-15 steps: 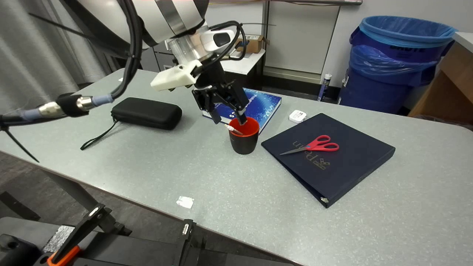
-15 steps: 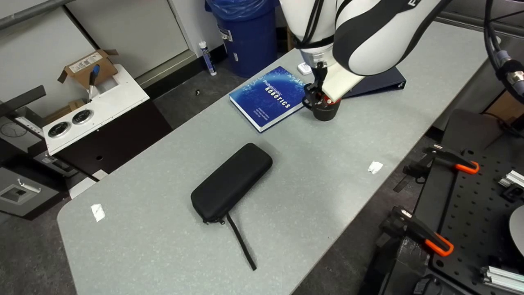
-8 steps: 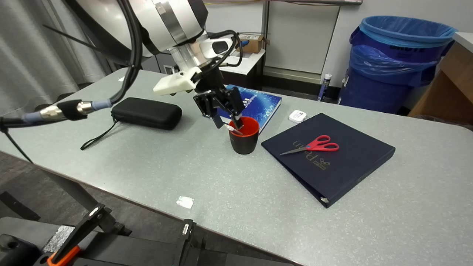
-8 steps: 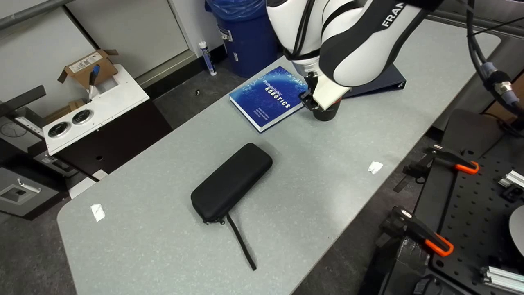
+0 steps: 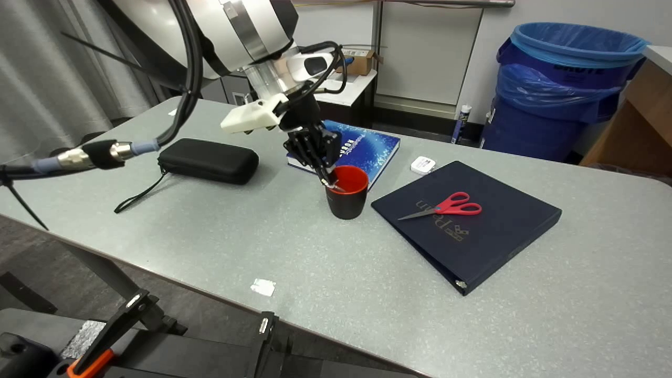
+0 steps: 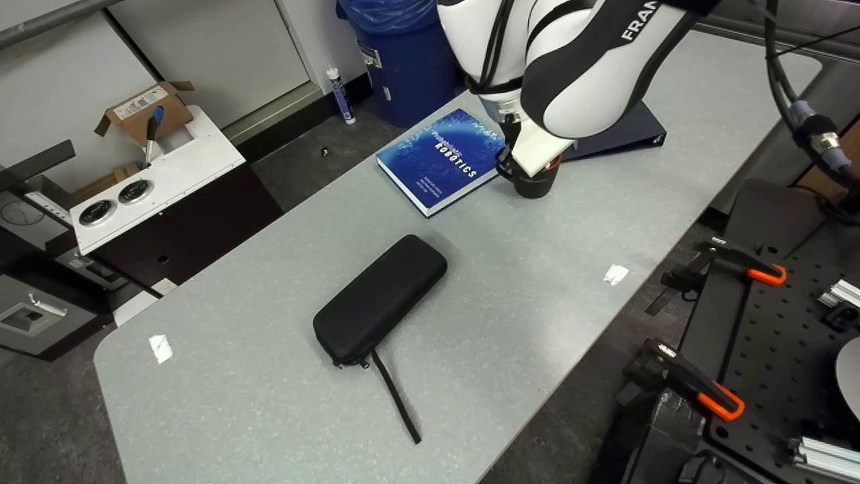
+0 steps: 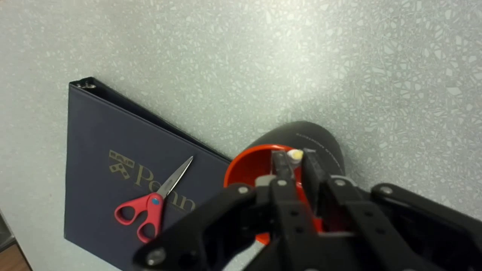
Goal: Put the pen on the table
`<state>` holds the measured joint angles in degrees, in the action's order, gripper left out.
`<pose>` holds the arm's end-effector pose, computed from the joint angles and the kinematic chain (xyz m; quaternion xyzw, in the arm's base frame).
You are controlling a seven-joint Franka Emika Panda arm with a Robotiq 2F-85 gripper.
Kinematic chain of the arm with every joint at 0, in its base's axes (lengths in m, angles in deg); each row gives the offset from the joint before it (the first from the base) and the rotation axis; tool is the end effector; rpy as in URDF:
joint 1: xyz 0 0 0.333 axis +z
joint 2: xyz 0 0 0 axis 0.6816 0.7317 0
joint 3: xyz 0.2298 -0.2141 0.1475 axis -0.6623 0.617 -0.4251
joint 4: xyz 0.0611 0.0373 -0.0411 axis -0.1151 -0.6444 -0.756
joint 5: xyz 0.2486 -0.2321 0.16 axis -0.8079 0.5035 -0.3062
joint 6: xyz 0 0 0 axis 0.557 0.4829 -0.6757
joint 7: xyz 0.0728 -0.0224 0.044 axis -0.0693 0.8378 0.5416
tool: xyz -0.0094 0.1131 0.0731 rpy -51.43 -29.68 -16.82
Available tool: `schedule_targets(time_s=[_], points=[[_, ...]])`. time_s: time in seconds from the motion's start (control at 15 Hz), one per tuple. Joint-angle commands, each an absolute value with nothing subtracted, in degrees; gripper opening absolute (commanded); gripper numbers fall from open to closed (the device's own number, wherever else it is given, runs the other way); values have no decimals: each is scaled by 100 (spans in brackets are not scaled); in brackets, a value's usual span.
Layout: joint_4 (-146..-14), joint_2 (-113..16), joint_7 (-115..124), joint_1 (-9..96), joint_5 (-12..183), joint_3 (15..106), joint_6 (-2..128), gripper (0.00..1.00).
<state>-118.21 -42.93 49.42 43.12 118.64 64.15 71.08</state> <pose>0.5081 -0.0746 0.1909 0.9538 -0.2163 -0.0107 0.2084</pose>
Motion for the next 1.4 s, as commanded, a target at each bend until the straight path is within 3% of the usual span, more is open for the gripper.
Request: schedule_targets(time_s=[0.0, 0.47, 0.8, 1.33], points=[[-11741, -4304, 4836, 4454, 11567, 6530, 6943, 0], [-12628, -5646, 4997, 4641, 12057, 6690, 7169, 2], [-13624, -6945, 4919, 4586, 12808, 6190, 7178, 2], [-13211, -5943, 5414, 4542, 13155, 5479, 7178, 2]])
